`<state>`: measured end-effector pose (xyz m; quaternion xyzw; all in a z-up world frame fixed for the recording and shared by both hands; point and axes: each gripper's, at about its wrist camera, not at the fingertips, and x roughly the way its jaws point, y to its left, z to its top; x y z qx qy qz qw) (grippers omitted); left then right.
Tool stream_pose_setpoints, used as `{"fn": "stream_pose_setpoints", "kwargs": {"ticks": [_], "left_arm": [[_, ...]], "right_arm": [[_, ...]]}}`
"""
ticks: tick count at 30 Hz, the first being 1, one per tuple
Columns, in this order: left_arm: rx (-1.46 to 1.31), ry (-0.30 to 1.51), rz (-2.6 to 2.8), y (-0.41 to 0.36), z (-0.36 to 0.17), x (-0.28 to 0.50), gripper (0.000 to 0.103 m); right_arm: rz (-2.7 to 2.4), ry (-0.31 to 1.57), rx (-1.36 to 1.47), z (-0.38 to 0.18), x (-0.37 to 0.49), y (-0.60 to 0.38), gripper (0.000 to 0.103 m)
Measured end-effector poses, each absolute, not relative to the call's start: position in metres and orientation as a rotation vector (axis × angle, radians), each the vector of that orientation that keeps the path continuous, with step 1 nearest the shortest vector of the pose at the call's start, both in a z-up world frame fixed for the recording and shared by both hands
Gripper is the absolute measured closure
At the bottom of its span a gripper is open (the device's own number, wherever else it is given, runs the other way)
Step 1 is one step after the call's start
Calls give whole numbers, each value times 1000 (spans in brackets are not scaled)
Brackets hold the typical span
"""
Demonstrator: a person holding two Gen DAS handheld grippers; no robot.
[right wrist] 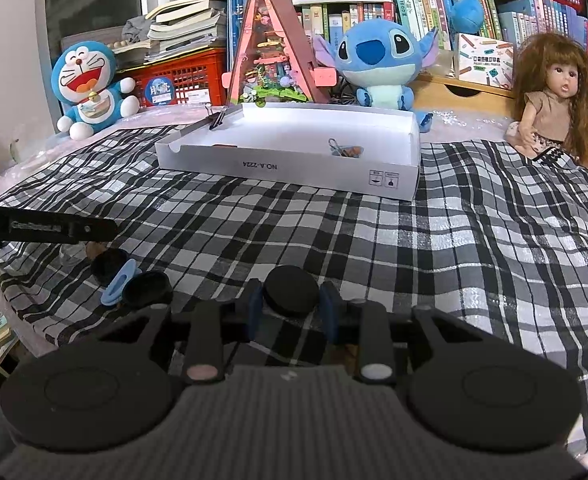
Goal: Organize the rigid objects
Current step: 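Grasp the red-handled pliers with left tool while right tool reaches the black lid, then carry the red pliers with left tool while right tool carries the black lid over the tray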
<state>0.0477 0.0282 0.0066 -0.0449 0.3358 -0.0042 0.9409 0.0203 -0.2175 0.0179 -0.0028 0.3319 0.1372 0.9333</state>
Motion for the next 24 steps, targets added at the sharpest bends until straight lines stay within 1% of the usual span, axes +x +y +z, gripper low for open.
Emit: {"fn": "stream_pose_setpoints", "kwargs": {"ticks": [1, 2, 3, 4, 15, 20, 24], "left_arm": [[-88, 685, -9, 27, 6, 49, 41], [-86, 685, -12, 27, 5, 50, 44], [-80, 685, -12, 26, 5, 51, 56], [-73, 685, -13, 26, 5, 51, 61], [-75, 694, -42, 25, 12, 54, 61], [-66, 676, -67, 22, 27, 65, 61], [-78, 664, -112, 23, 49, 88, 61]], "right_arm": [[280, 678, -6, 18, 20, -217, 66], [278, 677, -6, 18, 20, -218, 66], [277, 677, -6, 18, 20, -218, 66], [276, 676, -5, 18, 20, -218, 66], [262, 674, 3, 21, 26, -219, 66], [246, 671, 30, 30, 40, -221, 66], [226, 676, 64, 41, 61, -227, 66]]}}
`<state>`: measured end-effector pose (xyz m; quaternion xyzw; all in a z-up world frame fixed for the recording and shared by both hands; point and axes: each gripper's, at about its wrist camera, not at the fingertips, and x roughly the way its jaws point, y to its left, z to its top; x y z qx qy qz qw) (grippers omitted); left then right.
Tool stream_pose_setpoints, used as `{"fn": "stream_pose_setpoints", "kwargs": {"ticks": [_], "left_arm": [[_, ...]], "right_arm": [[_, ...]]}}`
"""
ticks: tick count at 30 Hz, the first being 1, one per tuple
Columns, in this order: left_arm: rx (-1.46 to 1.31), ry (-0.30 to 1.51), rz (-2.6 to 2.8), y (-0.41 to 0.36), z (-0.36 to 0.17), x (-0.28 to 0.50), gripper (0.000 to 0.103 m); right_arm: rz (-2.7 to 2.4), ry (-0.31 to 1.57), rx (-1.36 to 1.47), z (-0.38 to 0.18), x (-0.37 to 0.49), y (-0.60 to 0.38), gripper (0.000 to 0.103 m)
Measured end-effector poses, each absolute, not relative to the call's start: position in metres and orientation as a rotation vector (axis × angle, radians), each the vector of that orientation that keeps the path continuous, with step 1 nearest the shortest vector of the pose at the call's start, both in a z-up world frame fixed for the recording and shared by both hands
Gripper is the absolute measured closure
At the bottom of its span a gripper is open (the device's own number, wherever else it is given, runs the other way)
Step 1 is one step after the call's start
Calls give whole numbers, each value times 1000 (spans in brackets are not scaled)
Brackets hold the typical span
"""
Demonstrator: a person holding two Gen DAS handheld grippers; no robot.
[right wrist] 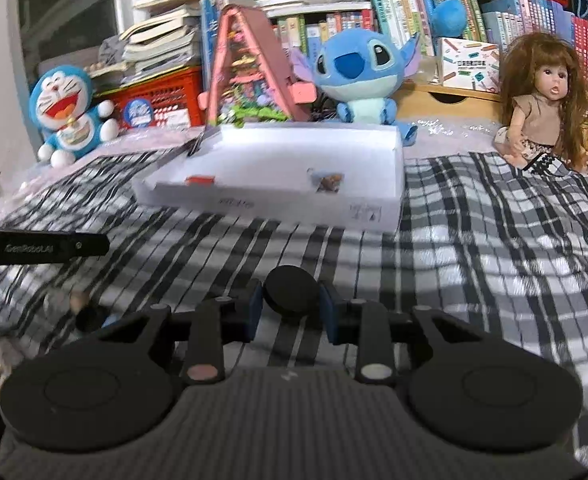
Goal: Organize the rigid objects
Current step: 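Carry the red pliers with left tool while right tool carries the black lid over the tray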
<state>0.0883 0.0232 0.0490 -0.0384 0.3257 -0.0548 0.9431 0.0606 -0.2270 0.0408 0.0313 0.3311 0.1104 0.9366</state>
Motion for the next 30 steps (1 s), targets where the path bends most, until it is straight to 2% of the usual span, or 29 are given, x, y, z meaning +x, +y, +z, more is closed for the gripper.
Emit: {"fn": "stream_pose_setpoints", "kwargs": {"ticks": [6, 11, 21, 30], "left_arm": [[-48, 622, -161, 16, 84, 137, 61], [-94, 677, -202, 8, 89, 193, 61], [-139, 813, -122, -2, 44, 280, 61], [-62, 829, -111, -13, 22, 291, 61]], "right_arm": [[190, 705, 141, 66, 110, -242, 66], [169, 792, 194, 77, 169, -248, 66], [131, 927, 275, 58, 261, -236, 66], [87, 971, 195, 38, 281, -220, 66]]}}
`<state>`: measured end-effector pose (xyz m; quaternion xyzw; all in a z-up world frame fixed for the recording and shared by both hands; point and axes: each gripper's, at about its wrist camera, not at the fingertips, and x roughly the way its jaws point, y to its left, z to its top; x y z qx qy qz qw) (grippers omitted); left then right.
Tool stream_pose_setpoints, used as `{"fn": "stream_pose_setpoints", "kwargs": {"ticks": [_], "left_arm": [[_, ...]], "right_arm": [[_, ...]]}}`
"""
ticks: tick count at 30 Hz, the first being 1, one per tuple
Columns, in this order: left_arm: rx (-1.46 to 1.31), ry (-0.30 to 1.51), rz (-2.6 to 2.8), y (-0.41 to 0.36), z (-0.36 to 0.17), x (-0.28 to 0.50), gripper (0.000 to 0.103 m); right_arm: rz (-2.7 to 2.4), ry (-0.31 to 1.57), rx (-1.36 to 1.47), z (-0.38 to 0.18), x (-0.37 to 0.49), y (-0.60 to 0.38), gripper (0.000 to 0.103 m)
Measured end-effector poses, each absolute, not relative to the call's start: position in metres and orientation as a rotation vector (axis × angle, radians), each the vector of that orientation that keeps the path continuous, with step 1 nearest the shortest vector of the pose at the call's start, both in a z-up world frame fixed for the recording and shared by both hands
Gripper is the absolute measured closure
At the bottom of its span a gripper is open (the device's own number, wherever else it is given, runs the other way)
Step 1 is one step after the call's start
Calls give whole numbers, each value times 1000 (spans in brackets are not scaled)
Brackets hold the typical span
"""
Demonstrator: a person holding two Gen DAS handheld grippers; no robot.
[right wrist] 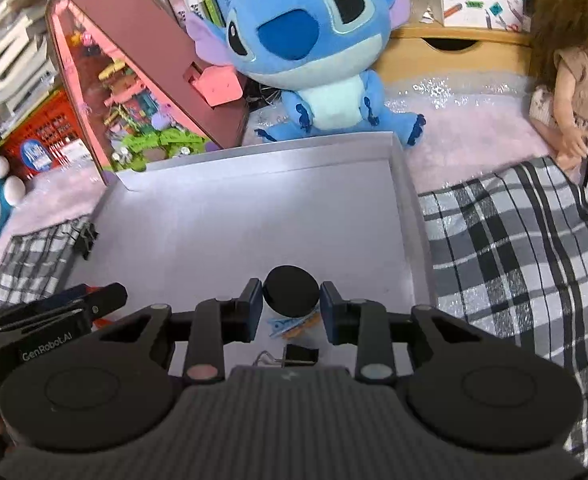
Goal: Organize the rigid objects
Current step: 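Carry the red pliers with left tool while right tool carries the black lid over the tray, then open left tool to drop the pliers while right tool releases the black lid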
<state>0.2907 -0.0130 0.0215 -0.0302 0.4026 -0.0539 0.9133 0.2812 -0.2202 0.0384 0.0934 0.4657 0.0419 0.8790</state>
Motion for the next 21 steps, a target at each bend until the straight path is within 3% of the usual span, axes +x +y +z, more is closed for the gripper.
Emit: {"fn": "stream_pose_setpoints", "kwargs": {"ticks": [16, 18, 21], "left_arm": [[20, 804, -113, -20, 16, 288, 61], [17, 798, -112, -19, 19, 285, 52], [-6, 766, -130, -14, 31, 275, 39]], "right_arm": [[83, 981, 81, 26, 283, -206, 61], [85, 967, 97, 28, 282, -209, 49], [98, 940, 116, 35, 275, -212, 41]]}}
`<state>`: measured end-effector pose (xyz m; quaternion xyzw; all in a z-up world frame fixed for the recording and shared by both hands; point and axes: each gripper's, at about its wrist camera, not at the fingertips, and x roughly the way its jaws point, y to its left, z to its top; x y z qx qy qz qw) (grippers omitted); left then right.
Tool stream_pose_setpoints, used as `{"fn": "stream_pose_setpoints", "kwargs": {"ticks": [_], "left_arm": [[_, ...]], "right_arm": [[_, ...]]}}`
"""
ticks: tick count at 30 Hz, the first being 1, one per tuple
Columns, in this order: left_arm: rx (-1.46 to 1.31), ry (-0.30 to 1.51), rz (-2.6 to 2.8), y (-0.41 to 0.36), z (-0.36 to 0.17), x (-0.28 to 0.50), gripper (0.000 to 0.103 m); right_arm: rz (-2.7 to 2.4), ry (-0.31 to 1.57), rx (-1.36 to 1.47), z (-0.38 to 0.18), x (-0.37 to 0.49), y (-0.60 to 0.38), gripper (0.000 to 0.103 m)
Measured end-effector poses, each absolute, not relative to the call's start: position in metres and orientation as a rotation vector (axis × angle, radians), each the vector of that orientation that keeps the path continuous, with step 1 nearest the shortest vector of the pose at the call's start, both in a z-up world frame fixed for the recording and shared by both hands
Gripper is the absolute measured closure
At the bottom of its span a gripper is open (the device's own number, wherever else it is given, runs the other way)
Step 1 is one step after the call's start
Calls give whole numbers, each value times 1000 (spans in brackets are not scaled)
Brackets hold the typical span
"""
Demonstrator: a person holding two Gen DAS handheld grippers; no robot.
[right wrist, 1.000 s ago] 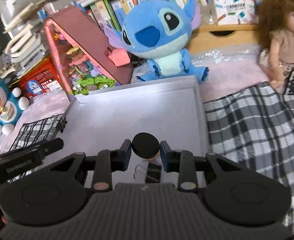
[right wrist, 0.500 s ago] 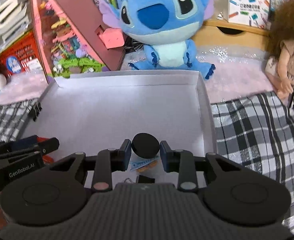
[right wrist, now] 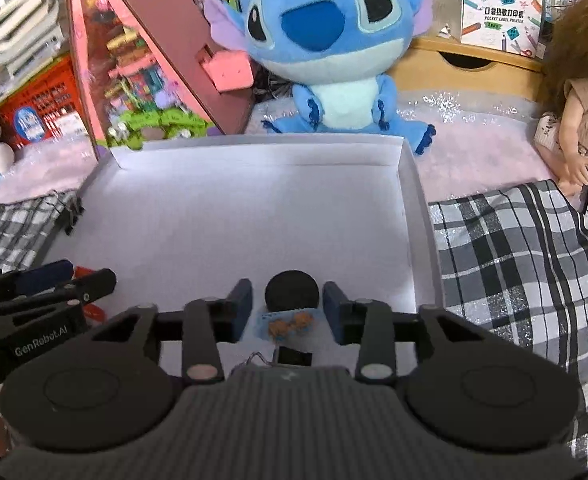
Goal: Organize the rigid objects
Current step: 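Open left tool to drop the pliers while right tool releases the black lid, then withdraw both tools from the tray back toward the remaining objects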
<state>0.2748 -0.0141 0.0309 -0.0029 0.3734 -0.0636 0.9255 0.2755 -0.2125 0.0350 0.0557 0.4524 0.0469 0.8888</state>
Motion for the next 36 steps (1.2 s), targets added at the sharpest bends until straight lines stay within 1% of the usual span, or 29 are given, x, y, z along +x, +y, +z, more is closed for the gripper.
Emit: {"fn": "stream_pose_setpoints", "kwargs": {"ticks": [1, 3, 5, 9, 13, 18, 25, 36], "left_arm": [[-7, 756, -136, -13, 35, 271, 36], [0, 738, -143, -10, 43, 262, 26], [14, 717, -154, -10, 52, 251, 22], [23, 678, -183, -8, 65, 222, 19], [-17, 648, -219, -6, 68, 187, 18], [-30, 625, -228, -4, 65, 143, 18], [-6, 577, -192, 1, 51, 83, 17], [-21, 534, -155, 6, 31, 22, 16]], "right_arm": [[103, 928, 116, 38, 273, -213, 39], [115, 904, 111, 44, 267, -215, 36], [125, 880, 105, 49, 260, -217, 33], [159, 825, 103, 60, 239, -222, 27], [192, 757, 65, 70, 207, -222, 19], [218, 689, 21, 75, 164, -222, 16], [204, 616, 2, 70, 114, -230, 15], [199, 527, -28, 48, 45, -225, 14]]}}
